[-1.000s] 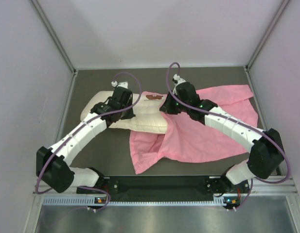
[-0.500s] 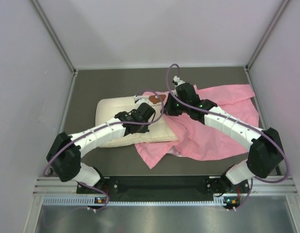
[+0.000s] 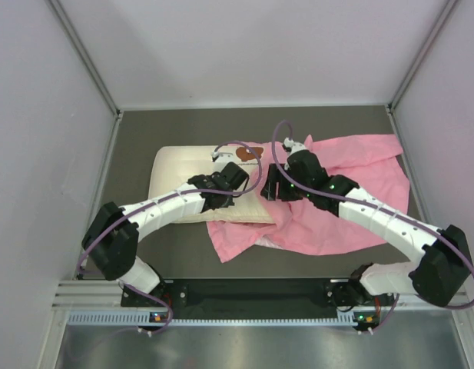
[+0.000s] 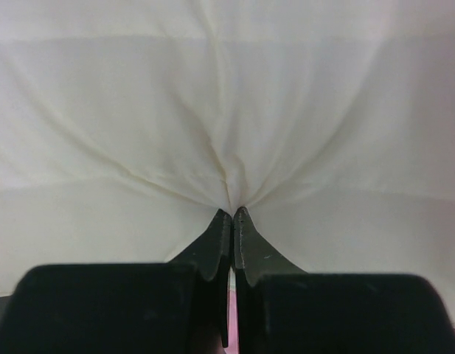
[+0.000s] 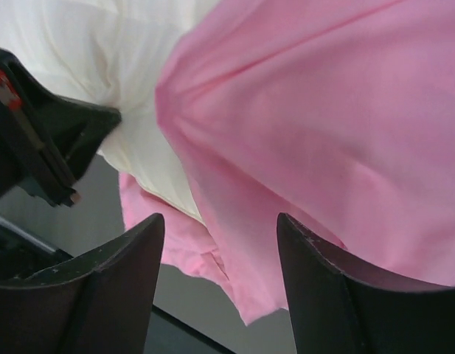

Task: Put the pillow into the pillowcase

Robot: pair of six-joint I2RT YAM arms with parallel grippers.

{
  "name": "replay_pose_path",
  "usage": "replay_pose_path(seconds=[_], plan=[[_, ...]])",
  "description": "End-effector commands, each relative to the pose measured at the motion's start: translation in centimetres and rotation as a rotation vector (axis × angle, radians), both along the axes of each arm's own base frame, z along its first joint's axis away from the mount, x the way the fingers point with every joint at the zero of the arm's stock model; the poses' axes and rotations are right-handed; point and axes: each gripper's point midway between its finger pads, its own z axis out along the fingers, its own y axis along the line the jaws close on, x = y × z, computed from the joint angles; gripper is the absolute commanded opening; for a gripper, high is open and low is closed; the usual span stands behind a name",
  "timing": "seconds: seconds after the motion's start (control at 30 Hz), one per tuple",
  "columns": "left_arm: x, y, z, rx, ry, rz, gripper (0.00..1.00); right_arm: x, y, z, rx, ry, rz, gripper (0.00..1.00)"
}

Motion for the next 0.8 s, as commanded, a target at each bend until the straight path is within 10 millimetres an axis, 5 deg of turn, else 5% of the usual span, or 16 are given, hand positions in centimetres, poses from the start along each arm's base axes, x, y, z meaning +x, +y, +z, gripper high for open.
replay_pose_path(seconds=[0.0, 0.13, 0.3, 0.4, 0.47, 0.5, 0.77], plan=[[2.3, -0.3, 2.5, -0.025, -0.098, 0.032, 0.00, -1.3, -2.1, -0.4, -0.154, -0.073, -0.025, 0.62], [2.3, -0.4, 2.7, -0.032, -0.097, 0.031, 0.00, -3.4, -1.9, -1.8, -0.227, -0.084, -0.011, 0.56], [2.1, -0.3, 3.5, -0.040, -0.101, 0.031, 0.00, -2.9, -2.6, -4.2, -0.372, -0.081, -0.078, 0.53], [2.0, 0.0, 4.0, -0.042, -0.109, 0.032, 0.00, -2.4, -2.7, -5.0, -0.430, -0.087, -0.101, 0.36], [1.9, 0.1, 4.4, -0.044, -0.115, 0.031, 0.00, -2.4, -2.1, -4.7, -0.422, -0.089, -0.094, 0.11], [1.9, 0.2, 4.6, -0.043, -0.115, 0.030, 0.00, -2.4, -1.6, -4.3, -0.404, -0.097, -0.089, 0.00], [1.6, -0.8, 6.3, -0.123, -0.130, 0.012, 0.00, -5.8, 6.9, 0.0, -0.122, -0.098, 0.168, 0.00]])
